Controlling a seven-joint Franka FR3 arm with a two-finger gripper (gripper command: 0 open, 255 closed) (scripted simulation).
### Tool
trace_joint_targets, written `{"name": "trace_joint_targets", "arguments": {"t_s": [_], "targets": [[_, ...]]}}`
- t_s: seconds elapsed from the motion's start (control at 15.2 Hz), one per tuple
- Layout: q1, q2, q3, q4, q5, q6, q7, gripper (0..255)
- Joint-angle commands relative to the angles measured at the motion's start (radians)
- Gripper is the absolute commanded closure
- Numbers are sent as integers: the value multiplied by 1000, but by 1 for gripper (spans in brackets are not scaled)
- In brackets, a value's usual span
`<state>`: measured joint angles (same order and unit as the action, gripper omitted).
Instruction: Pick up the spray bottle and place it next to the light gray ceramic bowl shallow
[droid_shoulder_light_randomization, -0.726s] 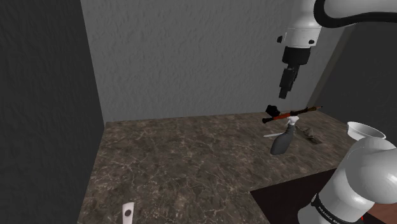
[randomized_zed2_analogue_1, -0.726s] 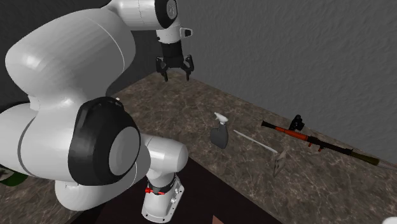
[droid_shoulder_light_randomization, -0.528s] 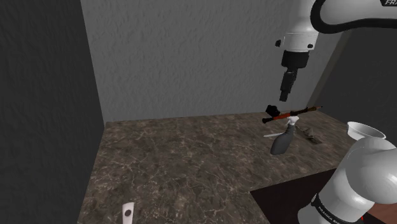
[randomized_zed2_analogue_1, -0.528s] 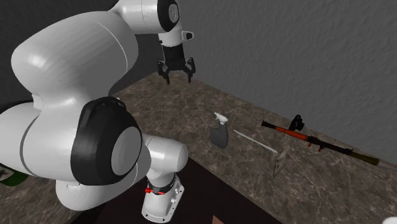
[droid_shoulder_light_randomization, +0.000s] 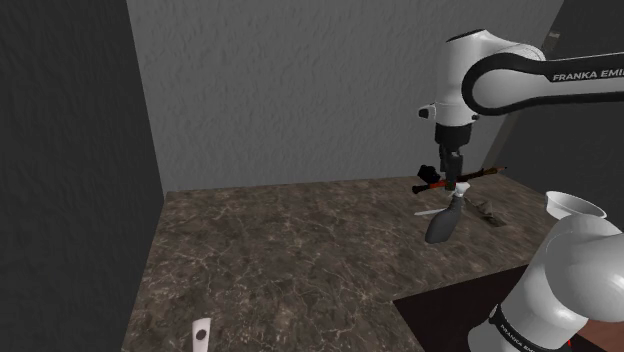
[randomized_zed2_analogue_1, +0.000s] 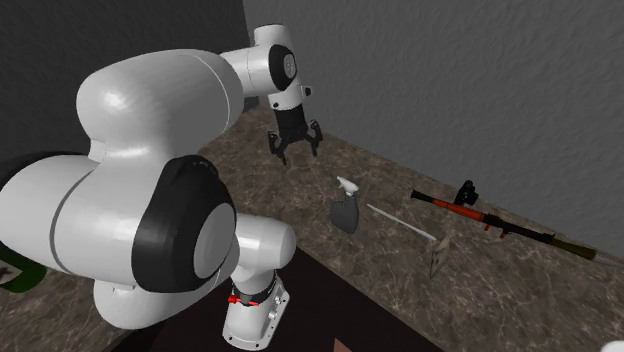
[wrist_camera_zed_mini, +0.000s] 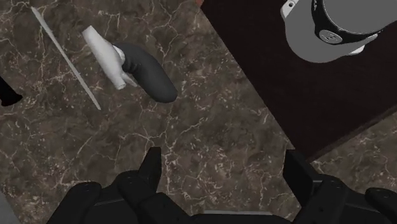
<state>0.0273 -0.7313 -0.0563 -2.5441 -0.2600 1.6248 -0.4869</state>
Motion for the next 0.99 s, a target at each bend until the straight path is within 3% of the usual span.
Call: {"name": "trace_joint_targets", "arguments": {"t_s": [0.0, 0.4, 0.79, 0.92], "targets": [[3, 7, -29, -52, -59, 45, -81, 0], [-8, 80, -112, -176, -249, 211, -281, 0], [-54, 226, -202, -251, -486, 425, -436, 0], [-65, 251, -215, -259, -519, 460, -442, 0]]}}
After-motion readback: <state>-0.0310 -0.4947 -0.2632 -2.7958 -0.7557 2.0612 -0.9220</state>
